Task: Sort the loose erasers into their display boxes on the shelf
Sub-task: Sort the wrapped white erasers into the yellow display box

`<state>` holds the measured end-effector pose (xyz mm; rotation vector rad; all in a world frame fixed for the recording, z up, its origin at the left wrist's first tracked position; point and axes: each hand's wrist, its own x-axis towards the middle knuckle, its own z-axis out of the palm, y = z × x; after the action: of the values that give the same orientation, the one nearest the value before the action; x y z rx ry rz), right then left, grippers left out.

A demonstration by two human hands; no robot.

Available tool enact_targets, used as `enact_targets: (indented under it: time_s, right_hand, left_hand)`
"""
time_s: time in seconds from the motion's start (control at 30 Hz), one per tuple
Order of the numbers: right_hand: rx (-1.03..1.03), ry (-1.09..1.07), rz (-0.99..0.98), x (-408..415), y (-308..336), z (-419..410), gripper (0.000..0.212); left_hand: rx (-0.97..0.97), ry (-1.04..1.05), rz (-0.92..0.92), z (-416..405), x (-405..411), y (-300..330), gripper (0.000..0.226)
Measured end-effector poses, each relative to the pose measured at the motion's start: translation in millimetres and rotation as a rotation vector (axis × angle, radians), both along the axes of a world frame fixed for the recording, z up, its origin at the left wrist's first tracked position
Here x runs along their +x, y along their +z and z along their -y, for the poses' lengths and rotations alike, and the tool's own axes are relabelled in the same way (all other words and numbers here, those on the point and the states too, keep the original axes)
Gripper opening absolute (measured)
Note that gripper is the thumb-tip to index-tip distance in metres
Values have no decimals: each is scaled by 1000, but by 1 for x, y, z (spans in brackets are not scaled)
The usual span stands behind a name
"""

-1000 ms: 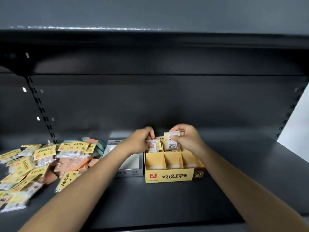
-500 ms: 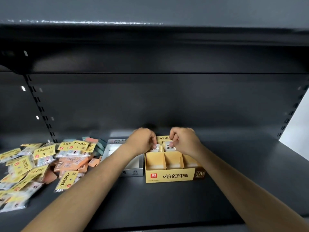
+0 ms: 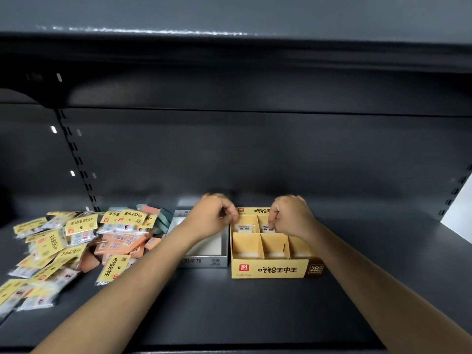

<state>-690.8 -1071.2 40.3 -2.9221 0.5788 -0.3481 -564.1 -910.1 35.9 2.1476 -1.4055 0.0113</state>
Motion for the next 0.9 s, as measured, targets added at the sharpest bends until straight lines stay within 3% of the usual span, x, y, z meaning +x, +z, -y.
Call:
enact_targets:
  time_s: [0.13,0.27,0.43,0.67,0.9]
  right_hand:
    - [80,37,113,6,16,-15,26]
    - [209,118,197,27,26,-52,14]
    - [296,353,238,56,23,-115,8]
    - [381,628,76,82,-4,-196,15]
    - [219,601,-73,95,-24,-226,41]
  left_hand:
    - [-75,70,-35,-48,19,13,15]
    - [-98,174,-19,-112,43,23,13]
    - [-14,360,30,-197,72,27,27]
    - [29,481,-18,-270,80,19,21]
    - [124,451,-191,-285,75,-6,21]
